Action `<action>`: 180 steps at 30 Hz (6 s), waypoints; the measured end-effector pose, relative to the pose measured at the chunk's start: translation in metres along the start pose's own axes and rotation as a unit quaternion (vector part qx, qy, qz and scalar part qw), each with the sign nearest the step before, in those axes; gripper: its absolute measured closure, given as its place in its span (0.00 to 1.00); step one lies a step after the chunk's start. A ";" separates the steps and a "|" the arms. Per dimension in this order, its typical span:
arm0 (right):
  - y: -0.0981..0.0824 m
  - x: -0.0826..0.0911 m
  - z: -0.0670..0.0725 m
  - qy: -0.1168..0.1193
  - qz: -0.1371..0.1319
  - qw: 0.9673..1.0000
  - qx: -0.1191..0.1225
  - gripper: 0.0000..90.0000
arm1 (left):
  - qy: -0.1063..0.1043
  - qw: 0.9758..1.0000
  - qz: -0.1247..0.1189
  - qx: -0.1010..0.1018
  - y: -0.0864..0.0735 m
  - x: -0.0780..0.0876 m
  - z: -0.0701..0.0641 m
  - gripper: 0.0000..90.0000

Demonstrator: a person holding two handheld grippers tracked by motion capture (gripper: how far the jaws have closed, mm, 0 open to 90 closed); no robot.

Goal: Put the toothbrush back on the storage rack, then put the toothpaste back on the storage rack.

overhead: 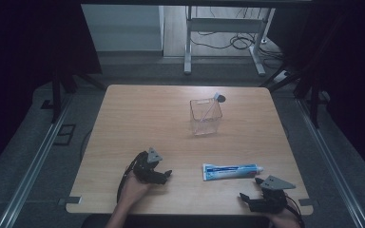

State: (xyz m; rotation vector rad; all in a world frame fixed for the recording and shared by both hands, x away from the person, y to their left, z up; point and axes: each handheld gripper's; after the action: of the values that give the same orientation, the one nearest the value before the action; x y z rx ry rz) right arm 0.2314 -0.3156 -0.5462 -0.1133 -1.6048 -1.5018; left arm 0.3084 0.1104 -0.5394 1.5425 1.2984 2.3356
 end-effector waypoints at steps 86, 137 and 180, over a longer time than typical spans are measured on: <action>0.073 -0.013 -0.051 0.029 0.131 0.991 -0.027 0.72 | 0.001 1.000 -0.007 0.030 -0.005 -0.002 0.001 0.15; 0.115 -0.061 0.017 0.005 0.304 0.948 0.097 0.55 | 0.000 1.000 -0.004 0.027 -0.005 -0.002 0.001 0.15; 0.151 -0.031 0.011 -0.002 0.249 0.966 0.070 0.81 | 0.001 1.000 -0.005 0.026 -0.005 -0.001 0.001 0.15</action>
State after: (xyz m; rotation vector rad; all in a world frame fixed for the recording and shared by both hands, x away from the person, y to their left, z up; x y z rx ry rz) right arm 0.3356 -0.2526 -0.4515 -0.4093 -1.5352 -0.9975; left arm 0.3083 0.1135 -0.5433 1.5459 1.3731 2.3163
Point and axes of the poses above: each handheld gripper's, and its own axes: x roughly backward along the jaws, y roughly out of its top, z roughly to its left, and after that the axes turned 11 degrees about -x, right-handed
